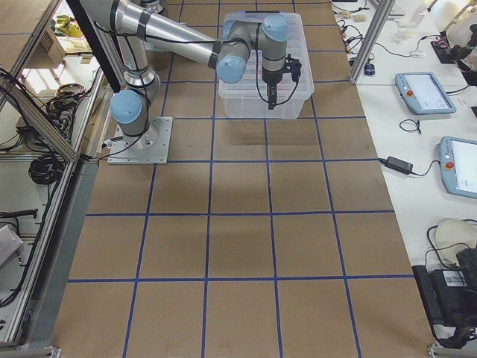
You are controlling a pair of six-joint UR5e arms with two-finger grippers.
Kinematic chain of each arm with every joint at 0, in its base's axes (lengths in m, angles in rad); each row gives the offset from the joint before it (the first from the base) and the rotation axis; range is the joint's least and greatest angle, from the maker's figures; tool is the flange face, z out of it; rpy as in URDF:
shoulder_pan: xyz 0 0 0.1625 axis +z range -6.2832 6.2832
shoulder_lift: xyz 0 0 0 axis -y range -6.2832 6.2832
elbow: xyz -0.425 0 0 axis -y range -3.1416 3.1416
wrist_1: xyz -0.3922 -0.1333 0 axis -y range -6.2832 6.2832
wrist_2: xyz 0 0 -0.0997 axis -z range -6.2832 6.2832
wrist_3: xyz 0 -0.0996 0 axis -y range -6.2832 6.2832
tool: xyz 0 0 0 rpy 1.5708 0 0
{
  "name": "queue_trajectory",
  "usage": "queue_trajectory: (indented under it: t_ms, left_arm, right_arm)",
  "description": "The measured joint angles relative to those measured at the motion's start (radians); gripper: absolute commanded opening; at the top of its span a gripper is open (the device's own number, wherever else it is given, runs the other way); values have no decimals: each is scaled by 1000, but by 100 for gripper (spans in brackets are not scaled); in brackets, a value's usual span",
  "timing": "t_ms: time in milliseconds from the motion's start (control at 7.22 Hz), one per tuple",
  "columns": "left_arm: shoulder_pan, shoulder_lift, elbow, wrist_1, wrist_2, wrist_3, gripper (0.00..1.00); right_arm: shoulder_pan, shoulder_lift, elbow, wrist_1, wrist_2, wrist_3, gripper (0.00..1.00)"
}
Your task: Place red block in blue tray from box
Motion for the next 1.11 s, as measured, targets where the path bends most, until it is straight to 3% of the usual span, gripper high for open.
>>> queue_trajectory:
  t_ms: [693,1108]
  left_arm:
    - [0,3,-1,-1,0,0,100]
    - [0,5,-1,-2,0,1,100]
  right_arm:
    - [36,-132,-167,304,-4,129,100]
    - [184,-121,-190,308,-4,306,100]
